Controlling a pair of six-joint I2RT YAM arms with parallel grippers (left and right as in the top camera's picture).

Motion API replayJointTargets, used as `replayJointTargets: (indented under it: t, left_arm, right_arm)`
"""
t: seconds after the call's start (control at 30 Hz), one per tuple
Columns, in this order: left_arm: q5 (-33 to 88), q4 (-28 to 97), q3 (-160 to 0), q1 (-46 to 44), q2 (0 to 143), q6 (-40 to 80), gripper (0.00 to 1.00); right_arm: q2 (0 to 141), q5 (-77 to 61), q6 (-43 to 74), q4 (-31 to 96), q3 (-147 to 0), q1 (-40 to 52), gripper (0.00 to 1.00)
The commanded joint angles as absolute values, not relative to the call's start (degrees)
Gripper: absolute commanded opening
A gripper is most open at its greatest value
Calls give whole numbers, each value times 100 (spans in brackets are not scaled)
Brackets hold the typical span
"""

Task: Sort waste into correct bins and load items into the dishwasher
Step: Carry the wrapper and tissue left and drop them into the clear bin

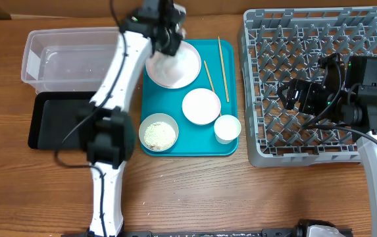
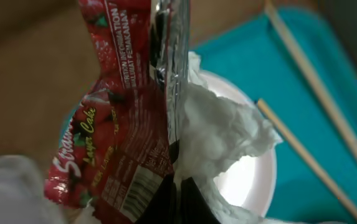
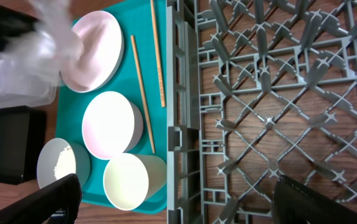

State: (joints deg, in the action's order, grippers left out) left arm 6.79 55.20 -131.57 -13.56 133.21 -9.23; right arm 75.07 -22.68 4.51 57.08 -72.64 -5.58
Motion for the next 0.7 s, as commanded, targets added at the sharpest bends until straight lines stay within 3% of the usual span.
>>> replayJointTargets:
  t: [0.0,0.27,0.6,0.67]
  left_arm:
    - [628,5734,-13598,-1081,12534,-722,4]
    - [537,6281,-13570,-86,12376,-637,4]
    - [600,6141,-13353,840,13281,-1031,4]
    - [637,6158,-13353,888,13456,-1022,10]
  right_arm:
    - [7483,-2322,471,5697,-7384,-569,100]
    - [7483,-2324,473,5699,-7384,-569,100]
    - [7483,-2324,473,5739,-7384,-569,100]
    - [7483,-2324,473,5739,-7384,-569,100]
